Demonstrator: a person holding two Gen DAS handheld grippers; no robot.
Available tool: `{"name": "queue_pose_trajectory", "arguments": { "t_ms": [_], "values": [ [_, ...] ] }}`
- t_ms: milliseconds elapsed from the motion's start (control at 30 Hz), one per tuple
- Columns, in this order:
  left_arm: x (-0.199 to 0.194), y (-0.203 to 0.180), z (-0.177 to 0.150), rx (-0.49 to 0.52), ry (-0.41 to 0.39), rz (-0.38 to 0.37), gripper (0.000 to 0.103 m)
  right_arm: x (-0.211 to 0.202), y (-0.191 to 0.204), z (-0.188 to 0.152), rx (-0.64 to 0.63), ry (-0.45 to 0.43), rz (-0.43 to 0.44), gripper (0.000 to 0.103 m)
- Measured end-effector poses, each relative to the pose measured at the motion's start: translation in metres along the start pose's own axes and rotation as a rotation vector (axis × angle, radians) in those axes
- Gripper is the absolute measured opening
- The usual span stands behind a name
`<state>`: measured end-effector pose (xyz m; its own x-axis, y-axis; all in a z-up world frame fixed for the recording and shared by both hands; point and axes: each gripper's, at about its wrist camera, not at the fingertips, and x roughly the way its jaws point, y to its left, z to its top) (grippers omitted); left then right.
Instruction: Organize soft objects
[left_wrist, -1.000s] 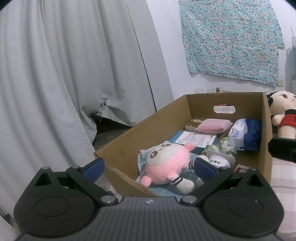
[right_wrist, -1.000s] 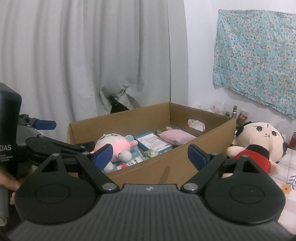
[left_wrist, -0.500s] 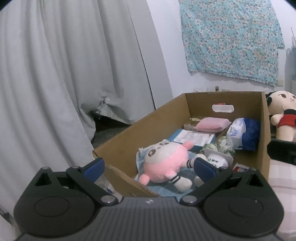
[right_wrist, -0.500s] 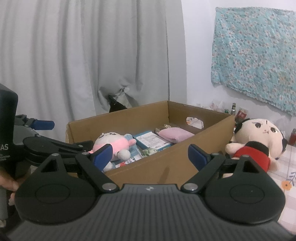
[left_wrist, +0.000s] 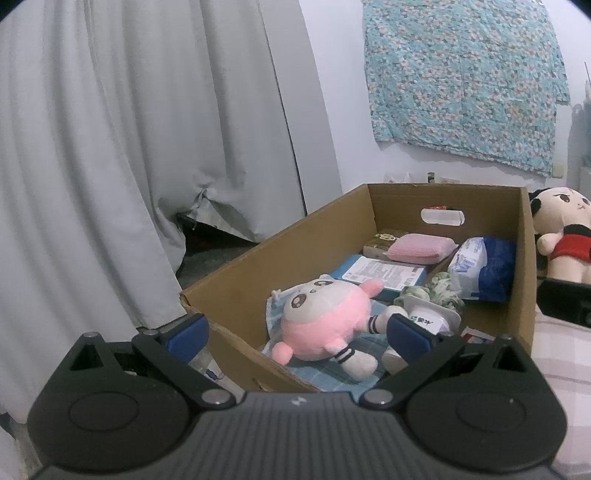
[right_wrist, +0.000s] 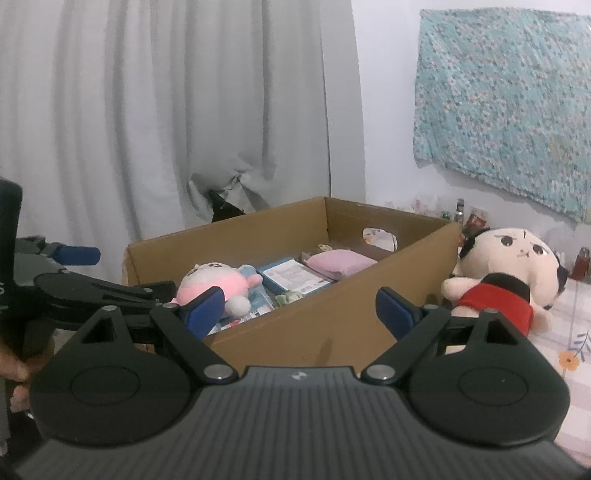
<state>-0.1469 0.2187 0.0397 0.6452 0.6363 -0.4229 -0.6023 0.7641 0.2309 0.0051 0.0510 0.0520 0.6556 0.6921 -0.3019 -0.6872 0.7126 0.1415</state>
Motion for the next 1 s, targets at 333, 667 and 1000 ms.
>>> {"name": "queue_pose_trajectory", "arguments": {
  "t_ms": [333,667,1000],
  "values": [
    [0.000,0.000,0.000,-0.005,0.008,-0.012,0.103,-0.001,-0.001,0.001,0.003,0.001,0.000,0.090],
    [0.001,-0.013,0.001,0.041,-0.002,-0.001,0.103,-0.005,-0.001,0.004,-0.004,0.002,0.010,0.091],
    [0.001,-0.011,0.001,0.030,0.001,0.000,0.103,-0.005,-0.001,0.006,0.002,0.000,0.011,0.091]
  ]
}}
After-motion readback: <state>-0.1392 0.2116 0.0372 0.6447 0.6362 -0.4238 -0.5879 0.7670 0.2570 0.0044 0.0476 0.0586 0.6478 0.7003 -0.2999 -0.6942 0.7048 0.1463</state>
